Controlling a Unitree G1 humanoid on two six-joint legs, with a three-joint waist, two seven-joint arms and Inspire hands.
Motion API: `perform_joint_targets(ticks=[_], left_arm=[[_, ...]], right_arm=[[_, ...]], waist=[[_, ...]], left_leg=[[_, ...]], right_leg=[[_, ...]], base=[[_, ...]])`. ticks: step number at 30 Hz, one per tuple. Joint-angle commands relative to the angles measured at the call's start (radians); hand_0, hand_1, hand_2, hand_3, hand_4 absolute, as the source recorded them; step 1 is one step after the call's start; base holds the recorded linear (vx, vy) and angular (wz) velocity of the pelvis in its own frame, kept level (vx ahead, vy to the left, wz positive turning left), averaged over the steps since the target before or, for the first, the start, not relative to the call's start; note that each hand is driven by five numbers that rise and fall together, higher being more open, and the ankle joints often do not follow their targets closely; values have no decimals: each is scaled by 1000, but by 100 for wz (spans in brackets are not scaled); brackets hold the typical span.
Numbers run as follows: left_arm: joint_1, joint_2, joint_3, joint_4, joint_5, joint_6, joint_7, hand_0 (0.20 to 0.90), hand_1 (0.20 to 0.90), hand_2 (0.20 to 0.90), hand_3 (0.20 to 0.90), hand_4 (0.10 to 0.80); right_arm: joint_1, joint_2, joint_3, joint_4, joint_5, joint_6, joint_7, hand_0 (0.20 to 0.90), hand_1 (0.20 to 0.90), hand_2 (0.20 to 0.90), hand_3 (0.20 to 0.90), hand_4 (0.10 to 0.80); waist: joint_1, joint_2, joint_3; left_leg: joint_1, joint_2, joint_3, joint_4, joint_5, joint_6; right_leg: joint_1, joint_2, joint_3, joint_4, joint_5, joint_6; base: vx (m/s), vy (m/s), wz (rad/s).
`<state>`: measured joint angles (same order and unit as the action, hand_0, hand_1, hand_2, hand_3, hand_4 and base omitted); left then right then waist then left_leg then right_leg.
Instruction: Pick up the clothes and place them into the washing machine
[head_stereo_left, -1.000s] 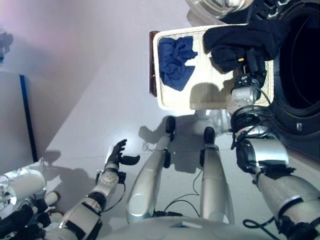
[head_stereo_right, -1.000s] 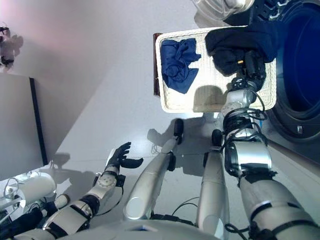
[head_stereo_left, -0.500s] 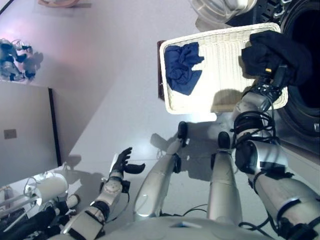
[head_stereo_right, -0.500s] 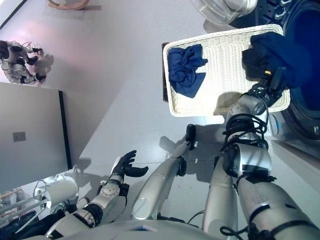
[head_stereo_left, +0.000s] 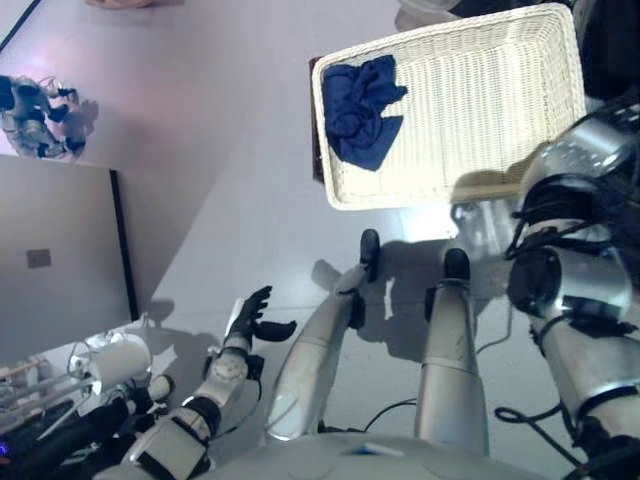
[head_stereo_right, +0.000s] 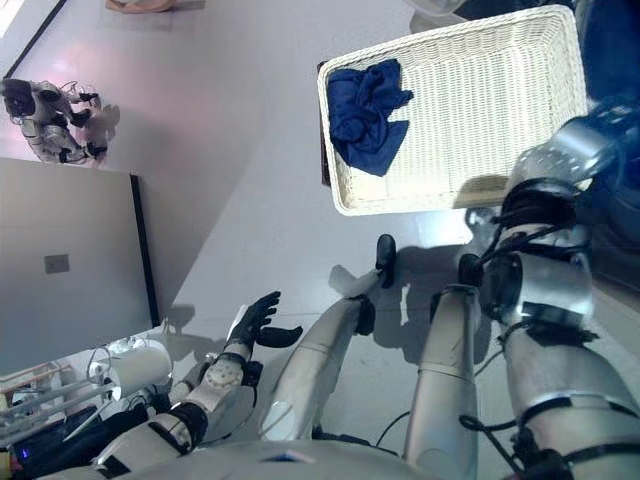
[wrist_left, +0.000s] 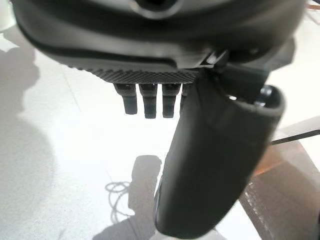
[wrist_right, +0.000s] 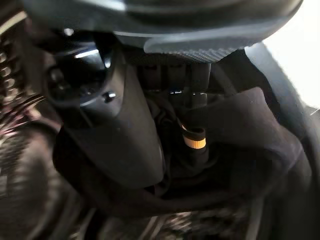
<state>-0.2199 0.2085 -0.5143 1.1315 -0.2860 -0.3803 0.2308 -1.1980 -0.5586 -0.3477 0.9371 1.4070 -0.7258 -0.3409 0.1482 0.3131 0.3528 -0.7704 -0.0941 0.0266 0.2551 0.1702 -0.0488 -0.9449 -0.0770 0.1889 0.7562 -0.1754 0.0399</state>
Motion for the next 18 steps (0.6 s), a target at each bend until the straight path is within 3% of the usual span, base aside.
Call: perform_joint_targets(ticks=[1,9,10,11,12,15,18], left_arm=[[14,75,14,63,-49,-41,45,900,900,900,900,800],[43,97,35,57,-32,-47,54,900,900,900,900,800],[46,97,33,59,-31,-48,53,900,900,900,900,800],[48,94,33,64,-28,-45,54,900,900,900,900,800],[48,93,33,64,-28,-45,55,900,900,900,900,800],[57,82,35,79,-19,-36,58,900,900,900,900,800],[57,77,38,84,-5,-35,69,900,900,900,900,800]], right_arm=[[-122,-170,161,-138,-96,-46,29,300,300,300,300,400],[-198,-347,260,-51,-213,21,-59,300,300,300,300,400],[-206,-365,278,-22,-226,38,-64,380,380,380,380,453],[-210,-376,292,6,-231,53,-70,789,789,789,789,726],[-216,-379,297,11,-228,55,-67,900,900,900,900,800],[-200,-377,290,61,-255,89,-81,900,900,900,900,800],[-182,-395,306,106,-396,124,-184,900,900,900,900,800]], waist=[[11,41,-121],[35,83,-158],[37,85,-161],[39,86,-162],[40,87,-162],[41,95,-168],[40,97,-168]], left_leg=[[-53,-41,66,93,-114,0],[-8,-77,71,38,-97,-6],[-3,-79,71,30,-95,-5],[1,-80,70,21,-93,-3],[3,-81,70,18,-91,-3],[12,-85,73,-4,-88,3],[18,-81,72,-14,-85,5]], right_leg=[[54,-13,6,-161,87,-14],[85,-41,14,-166,71,-5],[86,-45,13,-168,71,-4],[89,-48,13,-174,72,-3],[90,-48,13,-176,73,-3],[97,-54,10,-208,87,3],[109,-57,6,-229,95,6]], base=[[74,85,4],[67,55,6],[53,41,11],[37,27,11],[47,32,10],[51,39,-4],[35,9,-4]])
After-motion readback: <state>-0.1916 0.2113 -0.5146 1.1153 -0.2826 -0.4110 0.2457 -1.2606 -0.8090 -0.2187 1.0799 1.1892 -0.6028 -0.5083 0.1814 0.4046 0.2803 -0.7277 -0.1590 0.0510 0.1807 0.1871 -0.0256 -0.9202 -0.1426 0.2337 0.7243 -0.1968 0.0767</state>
